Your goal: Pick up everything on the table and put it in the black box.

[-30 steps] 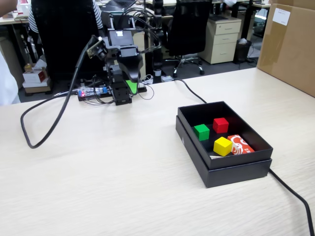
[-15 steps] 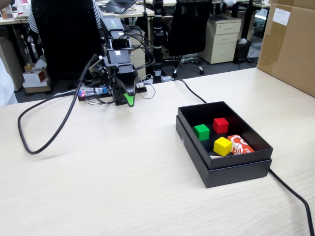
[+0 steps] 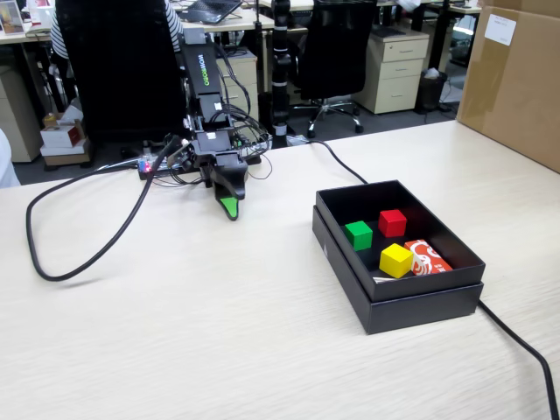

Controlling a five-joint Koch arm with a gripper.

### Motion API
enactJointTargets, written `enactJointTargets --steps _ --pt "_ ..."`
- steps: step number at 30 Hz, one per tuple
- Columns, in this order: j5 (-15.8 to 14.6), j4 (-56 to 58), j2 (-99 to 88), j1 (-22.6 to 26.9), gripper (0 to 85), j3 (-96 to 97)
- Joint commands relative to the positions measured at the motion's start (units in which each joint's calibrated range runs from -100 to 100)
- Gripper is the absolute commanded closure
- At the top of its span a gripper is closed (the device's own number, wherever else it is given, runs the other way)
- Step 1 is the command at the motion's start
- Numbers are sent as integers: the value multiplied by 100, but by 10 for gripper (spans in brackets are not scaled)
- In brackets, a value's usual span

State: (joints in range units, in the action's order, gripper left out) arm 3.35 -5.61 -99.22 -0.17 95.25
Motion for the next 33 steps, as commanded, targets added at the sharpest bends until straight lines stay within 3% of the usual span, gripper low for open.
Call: enactJointTargets --steps 1,7,33 --pt "78 -246 26 15 375 148" --pt "78 263 26 15 363 230" --pt "73 263 26 5 363 221"
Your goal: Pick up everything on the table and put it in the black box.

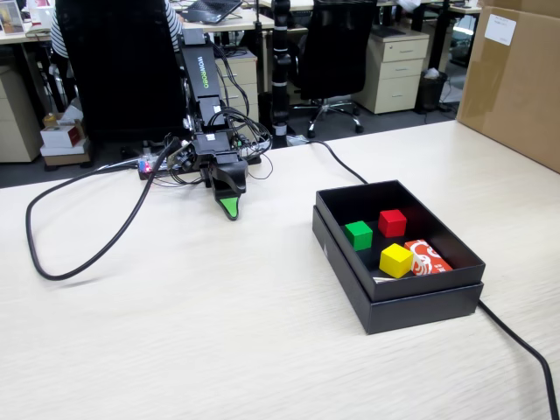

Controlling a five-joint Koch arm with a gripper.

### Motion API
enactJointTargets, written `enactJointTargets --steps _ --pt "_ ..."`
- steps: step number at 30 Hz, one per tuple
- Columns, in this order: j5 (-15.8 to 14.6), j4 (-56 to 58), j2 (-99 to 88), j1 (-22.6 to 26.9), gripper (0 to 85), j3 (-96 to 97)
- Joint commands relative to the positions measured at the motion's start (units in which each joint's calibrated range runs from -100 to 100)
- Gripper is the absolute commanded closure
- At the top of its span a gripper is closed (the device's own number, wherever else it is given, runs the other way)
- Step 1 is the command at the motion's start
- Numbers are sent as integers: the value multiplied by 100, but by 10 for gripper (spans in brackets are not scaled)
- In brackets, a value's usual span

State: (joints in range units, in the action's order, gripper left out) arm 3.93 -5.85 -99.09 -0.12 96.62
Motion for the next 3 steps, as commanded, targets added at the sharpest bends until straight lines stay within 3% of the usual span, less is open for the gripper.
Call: enactJointTargets --steps 1,3 --pt "15 287 13 0 363 84" --pt "15 287 13 0 363 84"
